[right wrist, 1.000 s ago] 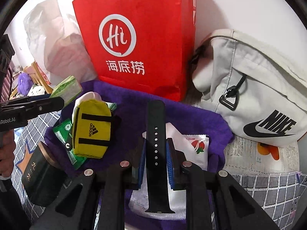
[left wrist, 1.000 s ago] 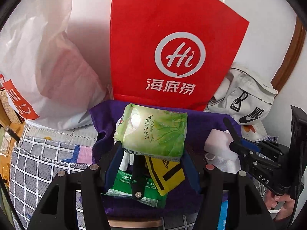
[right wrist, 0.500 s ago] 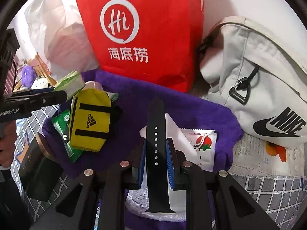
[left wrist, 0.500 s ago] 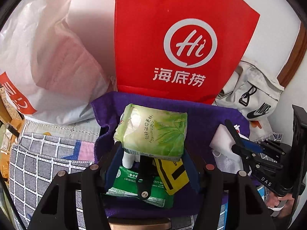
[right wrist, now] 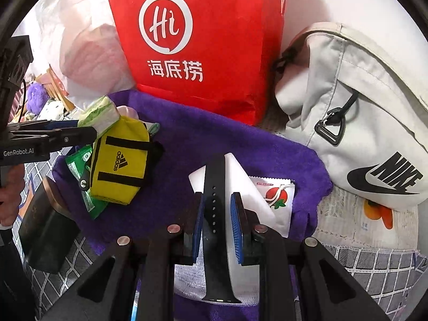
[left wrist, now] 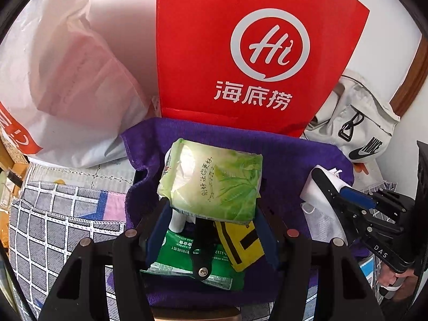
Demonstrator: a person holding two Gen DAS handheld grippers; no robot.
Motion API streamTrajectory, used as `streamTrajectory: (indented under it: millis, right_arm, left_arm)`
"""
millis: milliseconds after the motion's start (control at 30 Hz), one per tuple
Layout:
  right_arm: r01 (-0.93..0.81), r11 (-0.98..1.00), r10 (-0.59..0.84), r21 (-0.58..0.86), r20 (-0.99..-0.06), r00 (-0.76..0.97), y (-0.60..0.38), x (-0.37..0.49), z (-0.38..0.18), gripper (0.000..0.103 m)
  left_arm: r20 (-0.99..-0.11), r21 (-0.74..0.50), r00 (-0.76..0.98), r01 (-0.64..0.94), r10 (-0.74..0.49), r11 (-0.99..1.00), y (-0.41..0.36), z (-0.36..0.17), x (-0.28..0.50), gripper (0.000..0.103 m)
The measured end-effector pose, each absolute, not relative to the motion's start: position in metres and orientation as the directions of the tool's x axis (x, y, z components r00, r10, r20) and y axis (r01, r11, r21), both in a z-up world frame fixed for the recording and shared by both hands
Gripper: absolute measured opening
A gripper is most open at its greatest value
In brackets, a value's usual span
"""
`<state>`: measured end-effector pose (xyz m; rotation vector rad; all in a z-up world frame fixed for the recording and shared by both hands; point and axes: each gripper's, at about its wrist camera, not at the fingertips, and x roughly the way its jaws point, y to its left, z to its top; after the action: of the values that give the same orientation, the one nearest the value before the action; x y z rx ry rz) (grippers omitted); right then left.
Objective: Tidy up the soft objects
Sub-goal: 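Lower the green packet and black strap onto the purple towel and open both tools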
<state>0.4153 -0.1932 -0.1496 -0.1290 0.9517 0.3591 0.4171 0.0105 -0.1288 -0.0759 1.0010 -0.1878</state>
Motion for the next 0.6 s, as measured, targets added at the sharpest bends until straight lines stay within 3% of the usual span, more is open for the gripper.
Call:
streamTrajectory:
  millis: [133,233,500,600]
  right_arm:
    - [-0.362,0.931,0.243,0.044,-0.814,0.528,-0.1901,0.4152,-0.1481,0.021]
    - [-0.363,0.931,0.241,0.037,-0.81,0.535,-0.1893,0.4124,-0.1457,0.031]
    - [-0.351,0.936,0.236,0.037,-0.805,0.544,-0.1934,0.4133,-0.1422,0.036]
    - [-0.346,0.938,0.231,0.031,-0.8,0.554,-0.1966,0.4126,-0.1396,0.045]
  left_arm:
    - [-0.838,-0.149,0.51,0.127,-0.193,0.981,0.0087,-0.1313,0.4182,0.06]
    - [-0.851,-0.144,0.491,0.123,-0.186,0.982,0.0065,-0.1359,0.4204,0.061]
    - [-0.855,-0.175,0.473,0.119,-0.211,0.977,0.0053,-0.1373,0.421,0.078]
    - [-0.857,-0.168,0.475,0.113,-0.202,0.979,0.0057,-0.1339,0.4195,0.081]
